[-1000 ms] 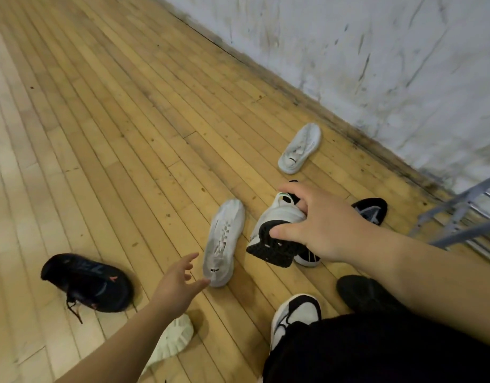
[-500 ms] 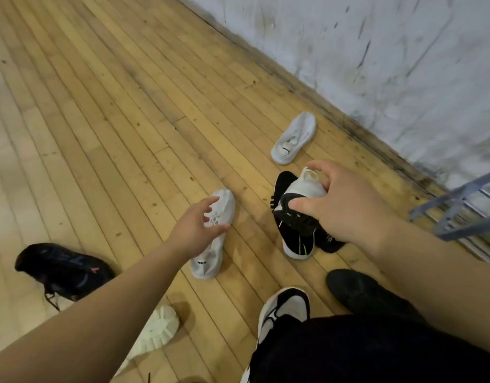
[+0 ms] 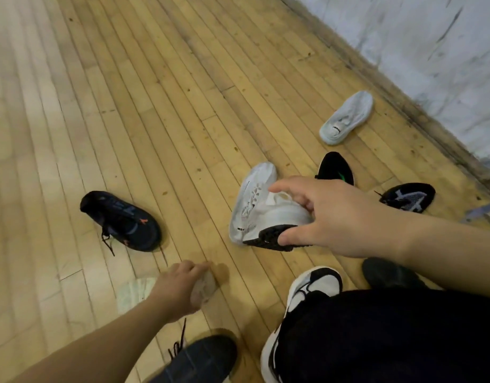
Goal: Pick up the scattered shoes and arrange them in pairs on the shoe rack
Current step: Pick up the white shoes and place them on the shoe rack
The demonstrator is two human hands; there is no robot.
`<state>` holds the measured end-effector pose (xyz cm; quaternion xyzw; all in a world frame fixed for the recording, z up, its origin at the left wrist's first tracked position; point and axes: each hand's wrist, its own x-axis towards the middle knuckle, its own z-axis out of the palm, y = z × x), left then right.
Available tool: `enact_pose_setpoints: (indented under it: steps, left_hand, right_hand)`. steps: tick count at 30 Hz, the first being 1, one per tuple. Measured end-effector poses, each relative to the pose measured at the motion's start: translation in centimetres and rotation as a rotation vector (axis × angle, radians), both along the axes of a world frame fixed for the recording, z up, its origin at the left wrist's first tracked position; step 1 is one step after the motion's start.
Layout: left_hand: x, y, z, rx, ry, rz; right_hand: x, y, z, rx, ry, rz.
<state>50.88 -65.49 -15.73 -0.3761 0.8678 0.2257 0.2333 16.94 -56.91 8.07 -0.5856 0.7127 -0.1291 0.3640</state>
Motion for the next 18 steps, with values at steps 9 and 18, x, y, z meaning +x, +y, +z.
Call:
enact_pose_setpoints:
  steps: [9, 18]
  left_hand:
    - [-1.9, -6.7, 13.7, 0.431, 0.862, 0.618]
    - [-3.4, -6.5, 14.3, 0.418, 0.55, 0.356]
  right_hand:
    - [-0.8, 0.4, 0.0, -0.051, 0.028, -0.056]
    - [-1.1, 0.9, 0.5, -0.043, 0.019, -0.094]
